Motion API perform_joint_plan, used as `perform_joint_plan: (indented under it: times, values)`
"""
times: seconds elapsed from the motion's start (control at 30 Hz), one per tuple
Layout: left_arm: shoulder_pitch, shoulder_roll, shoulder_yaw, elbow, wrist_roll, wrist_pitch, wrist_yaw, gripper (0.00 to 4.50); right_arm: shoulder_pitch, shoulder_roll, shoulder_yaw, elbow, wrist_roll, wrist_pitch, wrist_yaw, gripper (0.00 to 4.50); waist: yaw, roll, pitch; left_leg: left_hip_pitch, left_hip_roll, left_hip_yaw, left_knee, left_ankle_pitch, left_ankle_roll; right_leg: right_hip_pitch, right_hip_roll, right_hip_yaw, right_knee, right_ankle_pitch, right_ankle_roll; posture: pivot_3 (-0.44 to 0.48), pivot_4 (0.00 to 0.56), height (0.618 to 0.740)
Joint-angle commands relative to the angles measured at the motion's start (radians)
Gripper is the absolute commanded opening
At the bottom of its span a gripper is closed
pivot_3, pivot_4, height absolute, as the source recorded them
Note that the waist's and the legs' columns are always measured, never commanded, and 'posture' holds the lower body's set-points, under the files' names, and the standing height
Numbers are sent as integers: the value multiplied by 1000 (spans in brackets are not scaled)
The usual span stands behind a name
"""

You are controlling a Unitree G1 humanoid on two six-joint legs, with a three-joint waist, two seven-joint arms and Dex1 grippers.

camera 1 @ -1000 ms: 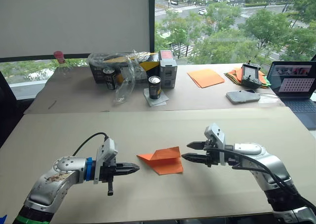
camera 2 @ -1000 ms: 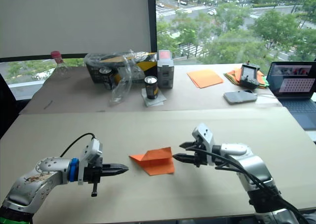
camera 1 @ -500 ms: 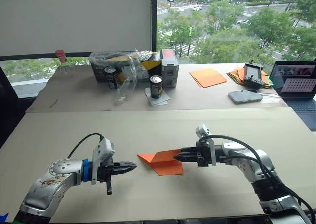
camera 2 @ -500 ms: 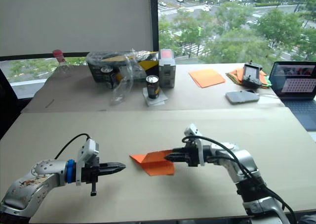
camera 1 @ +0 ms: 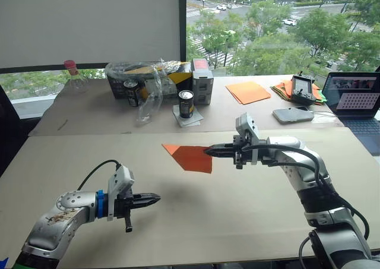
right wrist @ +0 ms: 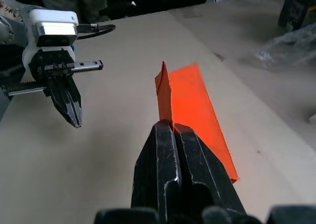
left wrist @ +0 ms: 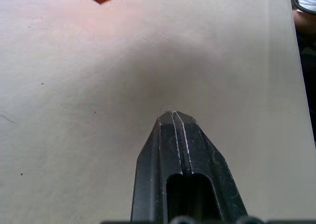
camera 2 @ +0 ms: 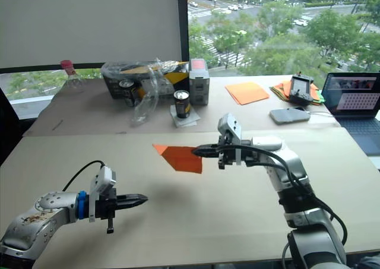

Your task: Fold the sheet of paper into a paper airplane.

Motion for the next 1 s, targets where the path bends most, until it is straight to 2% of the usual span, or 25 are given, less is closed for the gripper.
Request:
perform_joint_plan:
  times: [0.03, 0.1, 0.17, 0.3, 0.6, 0.63, 0.73, 0.87, 0.93, 1.0]
  values:
    - [-23, 9, 27, 14, 10, -37, -6, 0, 34, -26, 41, -11, -148, -323, 6, 55, 3, 0, 0, 0, 0, 0, 0, 0, 0, 0, 0, 0, 0, 0, 0, 0, 150, 740]
    - [-28, 11, 24, 28, 23, -49, -2, 0, 97, -11, 47, -32, -181, -448, -18, 55, 6, 0, 0, 0, 0, 0, 0, 0, -1, 0, -1, -1, 0, 0, 0, 0, 150, 740]
    - [-28, 11, 26, 35, 25, -53, -6, 0, 166, -17, 77, -28, -283, -665, -63, 55, 5, 0, 0, -1, 0, 0, 0, 1, -2, 0, -1, 0, 0, 0, 0, 0, 150, 740]
    - [-29, 18, 24, 43, 30, -61, -15, 0, 296, -70, 117, 85, -658, -1202, -311, 55, 3, 0, 0, -1, -2, 1, 0, 2, -3, -1, -1, 0, 1, 0, 0, 0, 150, 740]
    - [-98, 31, 9, 121, 45, -78, -58, 0, 339, -116, 129, 301, -875, -1545, -599, 55, -6, 0, 0, 5, 0, 1, 0, 5, -8, 3, 3, 1, 4, 2, -3, 0, 150, 740]
    - [-102, 27, 3, 124, 45, -77, -62, 0, 336, -125, 130, 320, -876, -1554, -617, 648, -7, 0, 0, 6, 0, 1, 0, 5, -7, 3, 3, 1, 4, 2, -3, 0, 150, 740]
    - [-108, 15, -4, 124, 41, -73, -64, 0, 326, -154, 122, 322, -900, -1579, -665, 1569, -7, 0, 0, 5, -1, 2, 0, 5, -7, 3, 2, 2, 4, 2, -3, 0, 150, 740]
    - [-103, 11, -6, 120, 37, -73, -70, 0, 320, -209, 112, 249, -827, -1551, -677, 3013, -8, 0, 0, 5, 0, 2, 0, 5, -7, 3, 2, 2, 4, 2, -3, 0, 150, 740]
    - [-101, 8, -4, 120, 31, -69, -71, 0, 323, -244, 106, 192, -771, -1509, -664, 3721, -8, 0, 0, 5, 0, 2, 0, 5, -7, 3, 3, 2, 4, 2, -3, 0, 150, 740]
    - [-99, 2, 1, 120, 21, -64, -72, 0, 337, -295, 111, 73, -630, -1408, -619, 4478, -8, 0, 0, 5, 1, 2, 0, 5, -7, 3, 2, 2, 4, 2, -3, 0, 150, 740]
